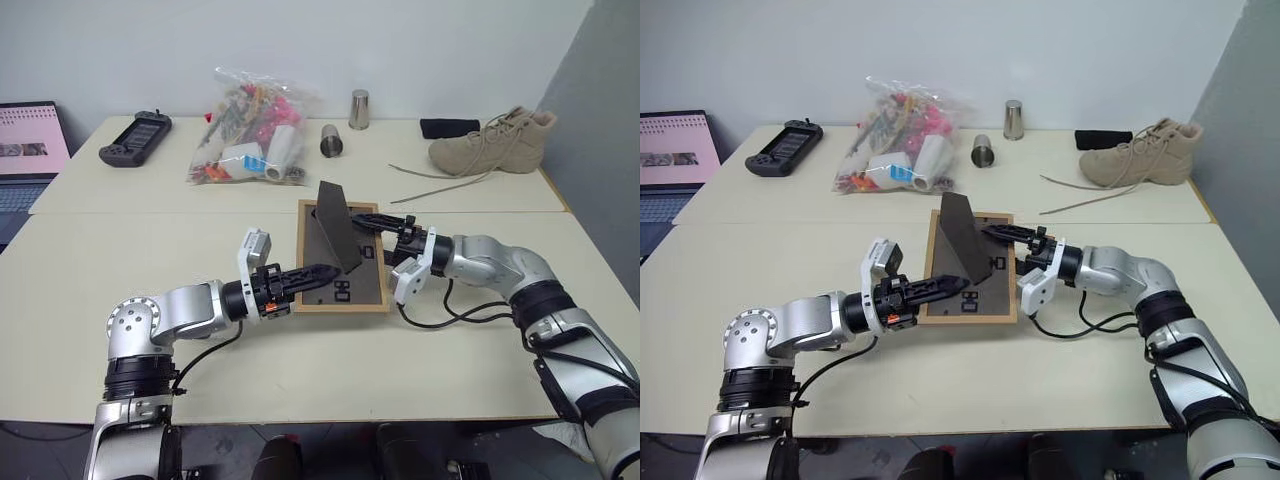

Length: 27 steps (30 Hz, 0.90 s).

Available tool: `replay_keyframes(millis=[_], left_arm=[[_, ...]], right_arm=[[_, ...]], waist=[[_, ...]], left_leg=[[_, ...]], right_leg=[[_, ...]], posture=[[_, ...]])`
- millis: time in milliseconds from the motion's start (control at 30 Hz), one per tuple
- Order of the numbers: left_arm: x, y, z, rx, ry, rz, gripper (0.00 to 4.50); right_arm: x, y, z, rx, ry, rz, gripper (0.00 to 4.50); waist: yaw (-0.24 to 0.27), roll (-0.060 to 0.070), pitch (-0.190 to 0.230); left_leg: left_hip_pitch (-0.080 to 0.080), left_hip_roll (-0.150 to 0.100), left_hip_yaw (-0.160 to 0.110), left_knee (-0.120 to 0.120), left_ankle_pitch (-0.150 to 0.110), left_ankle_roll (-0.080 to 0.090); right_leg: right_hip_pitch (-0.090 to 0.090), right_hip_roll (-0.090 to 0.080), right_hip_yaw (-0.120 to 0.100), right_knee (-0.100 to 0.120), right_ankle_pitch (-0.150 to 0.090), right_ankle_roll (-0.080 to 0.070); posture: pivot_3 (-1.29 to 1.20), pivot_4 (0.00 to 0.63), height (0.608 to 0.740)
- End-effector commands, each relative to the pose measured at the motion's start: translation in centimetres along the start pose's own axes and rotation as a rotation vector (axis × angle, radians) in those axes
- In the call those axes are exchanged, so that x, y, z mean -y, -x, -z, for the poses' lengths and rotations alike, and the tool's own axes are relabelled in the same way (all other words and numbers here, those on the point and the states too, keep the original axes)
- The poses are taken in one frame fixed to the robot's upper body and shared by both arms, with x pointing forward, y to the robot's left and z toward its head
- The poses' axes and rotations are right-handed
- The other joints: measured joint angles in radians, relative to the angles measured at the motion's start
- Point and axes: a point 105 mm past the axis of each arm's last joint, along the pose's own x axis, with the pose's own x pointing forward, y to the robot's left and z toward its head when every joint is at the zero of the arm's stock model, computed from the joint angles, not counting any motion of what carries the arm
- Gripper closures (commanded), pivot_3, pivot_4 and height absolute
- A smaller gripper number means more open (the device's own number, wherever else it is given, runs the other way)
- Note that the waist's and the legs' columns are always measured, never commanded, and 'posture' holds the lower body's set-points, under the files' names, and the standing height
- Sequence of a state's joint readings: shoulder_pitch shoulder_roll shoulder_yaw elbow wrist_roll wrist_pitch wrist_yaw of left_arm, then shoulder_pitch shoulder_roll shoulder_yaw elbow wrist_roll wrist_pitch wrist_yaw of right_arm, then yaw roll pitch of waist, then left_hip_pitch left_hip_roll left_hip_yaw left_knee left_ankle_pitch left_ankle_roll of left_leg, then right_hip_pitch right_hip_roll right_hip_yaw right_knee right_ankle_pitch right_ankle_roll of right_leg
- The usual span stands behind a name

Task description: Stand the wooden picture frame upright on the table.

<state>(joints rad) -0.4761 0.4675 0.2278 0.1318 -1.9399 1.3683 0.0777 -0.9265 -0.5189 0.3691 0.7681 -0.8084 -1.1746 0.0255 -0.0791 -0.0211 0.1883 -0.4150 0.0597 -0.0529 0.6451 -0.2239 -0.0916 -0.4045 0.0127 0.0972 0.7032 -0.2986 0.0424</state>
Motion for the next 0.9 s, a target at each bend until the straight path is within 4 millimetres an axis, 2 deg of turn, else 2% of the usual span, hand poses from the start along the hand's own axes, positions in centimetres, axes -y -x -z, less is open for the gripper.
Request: replay_keyframes(millis=[33, 67, 233, 300, 433, 500, 533, 567, 600, 733, 833, 900], left_arm=[[0.8, -0.1, -0.1, 0.016, -0.018, 0.026, 3.22], [0.7, -0.1, 0.1, 0.014, -0.017, 0.024, 3.22], [0.8, 0.0, 0.6, -0.003, -0.027, 0.030, 3.22], [0.7, 0.2, 0.7, -0.004, -0.035, 0.013, 2.54], [1.0, 1.1, 0.3, -0.006, -0.051, 0.010, 1.63], [1.1, 2.2, -1.0, 0.028, -0.064, -0.012, 1.37], [1.5, 3.3, -2.0, 0.055, -0.092, -0.044, 0.95], [1.8, 4.6, -3.0, 0.076, -0.140, -0.096, 0.93], [2.1, 5.3, -3.6, 0.086, -0.173, -0.132, 0.70], [2.6, 7.3, -4.5, 0.062, -0.402, -0.305, 0.00], [1.1, 8.3, -5.2, 0.055, -0.592, -0.501, 0.00], [0.9, 8.2, -5.7, 0.067, -0.710, -0.556, 0.00]], right_arm=[[2.5, -0.5, -0.7, 0.064, 0.065, 0.089, 2.54], [2.6, -0.5, -0.7, 0.064, 0.069, 0.092, 2.77], [2.7, -0.2, -0.7, 0.068, 0.085, 0.100, 2.89], [2.8, -0.1, -0.7, 0.070, 0.091, 0.107, 2.91], [3.0, 0.2, -0.7, 0.073, 0.094, 0.113, 3.18], [2.8, 0.6, -0.7, 0.073, 0.088, 0.107, 3.18], [2.5, 1.2, -0.6, 0.069, 0.073, 0.097, 3.18], [2.2, 1.7, -0.6, 0.065, 0.039, 0.091, 3.18], [1.9, 2.1, -0.5, 0.062, 0.014, 0.089, 3.18], [1.5, 2.2, 0.8, -0.033, -0.273, 0.123, 3.18], [2.1, 1.5, 1.3, -0.050, -0.565, 0.123, 3.18], [2.6, 1.0, 1.4, -0.028, -0.712, 0.109, 3.18]], waist=[[0.001, 0.000, 0.000], [0.002, 0.000, 0.000], [0.002, 0.000, 0.000], [0.002, 0.000, 0.000], [0.000, 0.000, 0.000], [0.000, 0.000, 0.000], [0.000, 0.000, 0.000], [-0.001, 0.000, 0.000], [-0.002, 0.000, 0.000], [-0.005, 0.000, 0.000], [-0.005, 0.000, 0.000], [-0.004, 0.001, 0.001]], left_leg=[[0.000, 0.000, 0.000, 0.000, 0.000, 0.000], [0.000, 0.000, 0.000, 0.000, 0.000, 0.000], [0.000, 0.000, 0.000, 0.000, 0.000, 0.000], [0.000, 0.000, 0.000, 0.000, 0.000, 0.000], [0.000, 0.000, 0.000, 0.000, 0.000, 0.000], [0.000, 0.000, -0.001, 0.000, 0.000, 0.000], [0.000, 0.000, -0.001, 0.000, 0.000, 0.000], [0.000, 0.000, -0.001, 0.000, 0.000, 0.000], [0.000, 0.000, -0.001, 0.000, 0.000, 0.000], [0.001, 0.000, -0.001, -0.001, -0.002, 0.003], [0.001, 0.001, -0.001, -0.001, -0.001, 0.001], [0.001, 0.002, -0.001, -0.001, 0.000, 0.000]], right_leg=[[0.000, 0.000, 0.000, 0.000, 0.000, 0.000], [0.000, 0.000, 0.000, 0.000, 0.000, 0.000], [0.000, 0.000, 0.000, 0.000, 0.000, 0.000], [0.000, 0.000, 0.000, 0.000, 0.000, 0.000], [0.000, 0.000, 0.000, 0.000, 0.000, 0.000], [0.000, 0.000, 0.000, 0.000, 0.000, 0.000], [0.000, 0.000, 0.000, 0.000, 0.000, 0.000], [0.000, 0.000, 0.000, 0.000, 0.000, 0.000], [0.000, 0.001, 0.000, 0.000, 0.000, 0.000], [0.001, 0.001, 0.000, -0.002, 0.000, 0.000], [0.002, 0.001, -0.001, -0.002, 0.000, 0.000], [0.002, 0.001, -0.001, -0.002, 0.000, 0.000]], posture=[[0.00, 0.150, 0.740], [0.00, 0.150, 0.740], [0.00, 0.150, 0.740], [0.00, 0.150, 0.740], [0.00, 0.150, 0.740], [0.00, 0.150, 0.740], [0.00, 0.150, 0.740], [0.00, 0.150, 0.740], [0.00, 0.150, 0.740], [0.00, 0.150, 0.740], [0.00, 0.150, 0.740], [0.00, 0.150, 0.740]])
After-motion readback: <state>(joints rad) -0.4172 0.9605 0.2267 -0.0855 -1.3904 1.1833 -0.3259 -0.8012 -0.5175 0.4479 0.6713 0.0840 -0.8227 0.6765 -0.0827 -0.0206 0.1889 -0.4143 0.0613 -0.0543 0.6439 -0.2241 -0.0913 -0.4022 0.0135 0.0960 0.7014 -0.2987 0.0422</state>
